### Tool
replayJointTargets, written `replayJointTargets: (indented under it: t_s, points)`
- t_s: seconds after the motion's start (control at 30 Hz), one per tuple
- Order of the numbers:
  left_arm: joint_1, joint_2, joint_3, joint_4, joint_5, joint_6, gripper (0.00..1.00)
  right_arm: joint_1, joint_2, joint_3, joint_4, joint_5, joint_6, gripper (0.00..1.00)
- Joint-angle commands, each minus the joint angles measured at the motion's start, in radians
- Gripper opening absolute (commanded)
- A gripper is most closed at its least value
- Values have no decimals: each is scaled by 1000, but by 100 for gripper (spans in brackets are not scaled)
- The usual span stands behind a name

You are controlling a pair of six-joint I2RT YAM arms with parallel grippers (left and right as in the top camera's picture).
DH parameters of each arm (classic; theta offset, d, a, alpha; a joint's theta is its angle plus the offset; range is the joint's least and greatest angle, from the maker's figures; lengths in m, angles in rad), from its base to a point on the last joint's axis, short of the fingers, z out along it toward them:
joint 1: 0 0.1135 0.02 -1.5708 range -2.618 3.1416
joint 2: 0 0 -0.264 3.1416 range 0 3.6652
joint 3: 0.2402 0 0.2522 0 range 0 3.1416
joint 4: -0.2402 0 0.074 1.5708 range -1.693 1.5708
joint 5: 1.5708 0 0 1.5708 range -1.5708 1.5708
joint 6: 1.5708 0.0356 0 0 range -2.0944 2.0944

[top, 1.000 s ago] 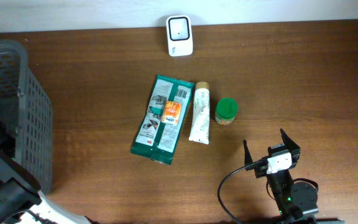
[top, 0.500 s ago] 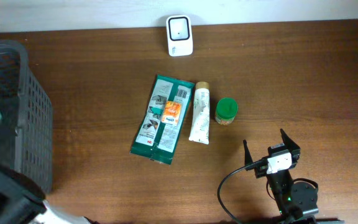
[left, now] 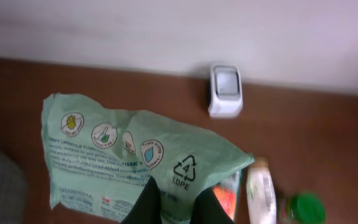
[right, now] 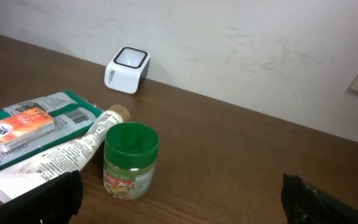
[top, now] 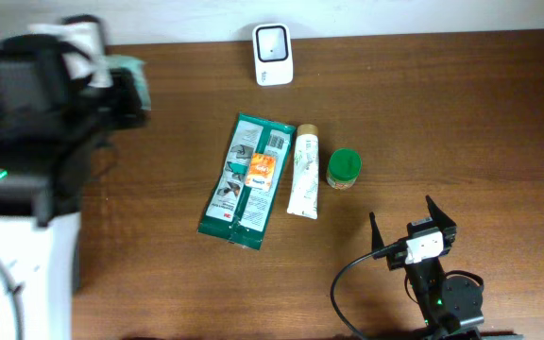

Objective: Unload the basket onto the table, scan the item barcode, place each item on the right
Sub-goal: 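Place the wipes pack on the green packet beside the soap box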

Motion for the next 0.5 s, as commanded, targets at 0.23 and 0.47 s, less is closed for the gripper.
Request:
replayJointTargets:
  t_s: [0.23, 0.47]
  points:
    - [-314, 467, -78, -104, -231, 46, 0, 5, -6, -5, -3, -10, 11, 98]
    - [-315, 669, -78, -107, -205, 38, 0, 5, -6, -5, -3, -10, 12, 98]
